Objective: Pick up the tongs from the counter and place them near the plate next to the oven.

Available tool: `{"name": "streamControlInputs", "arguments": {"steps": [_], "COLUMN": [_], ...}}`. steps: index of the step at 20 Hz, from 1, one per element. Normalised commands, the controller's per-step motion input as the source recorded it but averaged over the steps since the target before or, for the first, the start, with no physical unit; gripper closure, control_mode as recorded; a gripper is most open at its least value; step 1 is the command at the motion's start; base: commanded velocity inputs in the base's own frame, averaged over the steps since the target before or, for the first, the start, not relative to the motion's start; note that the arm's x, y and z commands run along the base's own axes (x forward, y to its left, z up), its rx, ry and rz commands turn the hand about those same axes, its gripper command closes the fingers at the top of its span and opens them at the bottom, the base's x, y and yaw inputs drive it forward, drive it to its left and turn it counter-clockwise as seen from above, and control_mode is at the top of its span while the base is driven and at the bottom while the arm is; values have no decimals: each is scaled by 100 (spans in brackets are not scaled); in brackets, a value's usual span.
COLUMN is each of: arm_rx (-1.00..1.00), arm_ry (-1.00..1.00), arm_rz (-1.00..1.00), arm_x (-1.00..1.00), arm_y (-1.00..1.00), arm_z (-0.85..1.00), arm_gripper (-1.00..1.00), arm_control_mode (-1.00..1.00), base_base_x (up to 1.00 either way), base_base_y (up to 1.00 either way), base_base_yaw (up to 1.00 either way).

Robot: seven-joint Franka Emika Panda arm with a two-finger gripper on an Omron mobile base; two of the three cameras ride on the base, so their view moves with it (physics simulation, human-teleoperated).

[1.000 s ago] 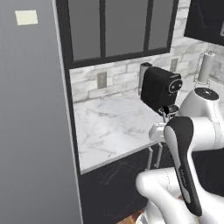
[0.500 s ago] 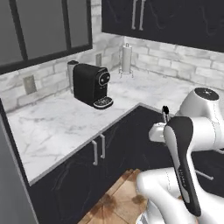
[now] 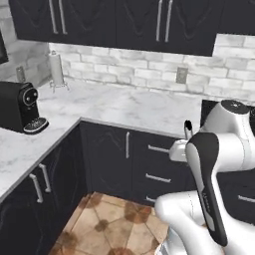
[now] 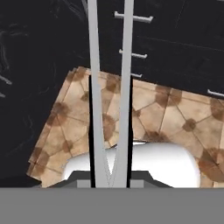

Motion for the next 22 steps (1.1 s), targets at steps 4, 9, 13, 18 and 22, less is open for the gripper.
{"name": "streamControlInputs", "arguments": {"steps": [4, 9, 13, 18, 22], "arm_rx": [0, 0, 0, 0, 0], "arm_ry": [0, 0, 0, 0, 0], "arm_rz": [0, 0, 0, 0, 0], "arm_x": [0, 0, 0, 0, 0], "arm_y": [0, 0, 0, 0, 0], "arm_z": [0, 0, 0, 0, 0], "arm_gripper": [100, 100, 100, 100, 100], "arm_control_mode": [100, 100, 100, 100, 100], "base_base_x": [-38, -34, -25, -8, 0], "base_base_y": [-83, -89, -99, -93, -98], "base_base_yaw": [-50, -48, -43, -34, -25]}}
